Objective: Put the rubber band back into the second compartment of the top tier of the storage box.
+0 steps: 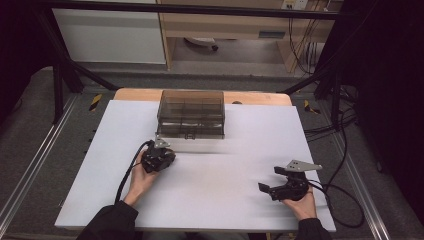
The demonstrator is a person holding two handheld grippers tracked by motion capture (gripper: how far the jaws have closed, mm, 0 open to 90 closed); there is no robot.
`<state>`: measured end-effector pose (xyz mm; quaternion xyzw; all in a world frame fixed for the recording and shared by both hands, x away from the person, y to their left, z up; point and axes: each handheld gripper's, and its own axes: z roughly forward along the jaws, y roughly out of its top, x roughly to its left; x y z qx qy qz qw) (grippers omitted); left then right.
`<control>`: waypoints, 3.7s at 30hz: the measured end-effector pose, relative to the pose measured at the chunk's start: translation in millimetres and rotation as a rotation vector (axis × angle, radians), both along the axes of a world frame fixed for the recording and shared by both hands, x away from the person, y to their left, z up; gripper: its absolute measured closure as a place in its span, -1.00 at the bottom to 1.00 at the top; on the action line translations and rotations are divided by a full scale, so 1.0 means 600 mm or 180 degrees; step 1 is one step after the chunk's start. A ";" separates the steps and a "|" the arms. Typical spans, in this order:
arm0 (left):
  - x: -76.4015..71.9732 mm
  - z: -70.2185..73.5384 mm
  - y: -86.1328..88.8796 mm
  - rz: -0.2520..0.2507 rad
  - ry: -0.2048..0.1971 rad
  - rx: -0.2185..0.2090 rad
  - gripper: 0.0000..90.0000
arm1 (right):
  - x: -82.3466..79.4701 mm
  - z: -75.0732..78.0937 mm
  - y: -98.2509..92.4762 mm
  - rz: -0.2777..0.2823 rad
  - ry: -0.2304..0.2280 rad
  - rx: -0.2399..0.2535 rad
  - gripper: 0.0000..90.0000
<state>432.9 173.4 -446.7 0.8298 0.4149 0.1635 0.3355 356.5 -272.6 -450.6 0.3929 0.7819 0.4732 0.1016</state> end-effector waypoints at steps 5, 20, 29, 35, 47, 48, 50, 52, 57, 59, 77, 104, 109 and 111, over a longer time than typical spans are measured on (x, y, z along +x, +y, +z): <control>-0.002 0.003 0.000 -0.0012 -0.0017 -0.0011 0.85 | 0.000 0.000 0.000 0.0001 0.0000 0.0000 -0.98; -0.014 0.019 0.006 -0.0009 -0.0076 -0.0096 0.85 | 0.000 0.000 0.000 -0.0004 -0.0001 -0.0001 -0.98; -0.022 0.027 0.009 -0.0005 -0.0072 -0.0146 0.85 | 0.000 0.000 0.000 -0.0004 0.0001 -0.0003 -0.98; -0.028 0.032 0.010 -0.0019 -0.0072 -0.0181 0.85 | 0.000 0.000 0.000 -0.0004 -0.0002 0.0000 -0.98; -0.038 0.044 0.010 -0.0057 -0.0106 -0.0240 0.85 | 0.000 0.000 0.000 -0.0002 -0.0001 0.0003 -0.98; -0.039 0.046 0.010 -0.0063 -0.0111 -0.0236 0.85 | 0.000 0.000 0.000 -0.0002 -0.0001 0.0003 -0.98; -0.040 0.048 0.011 -0.0056 -0.0125 -0.0246 0.85 | -0.001 0.000 0.000 -0.0004 0.0005 0.0005 -0.98; -0.041 0.051 0.011 -0.0054 -0.0126 -0.0259 0.85 | -0.001 0.000 0.000 -0.0004 0.0005 0.0005 -0.98; -0.043 0.057 0.012 -0.0047 -0.0140 -0.0257 0.85 | -0.001 0.000 0.000 -0.0005 0.0009 0.0005 -0.98; -0.044 0.059 0.012 -0.0048 -0.0146 -0.0257 0.85 | -0.001 0.000 0.000 -0.0004 0.0008 0.0005 -0.98; -0.055 0.089 0.009 -0.0088 -0.0247 -0.0328 0.85 | 0.000 0.000 0.000 -0.0006 0.0008 0.0002 -0.98; -0.057 0.133 -0.001 -0.0137 -0.0375 -0.0381 0.85 | 0.000 0.000 0.000 -0.0009 0.0002 -0.0021 -0.98; -0.054 0.142 0.002 -0.0122 -0.0403 -0.0436 0.85 | 0.000 0.000 0.000 -0.0013 0.0005 -0.0017 -0.98; -0.052 0.145 0.001 -0.0109 -0.0405 -0.0451 0.86 | 0.000 0.000 0.000 -0.0008 0.0003 -0.0022 -0.98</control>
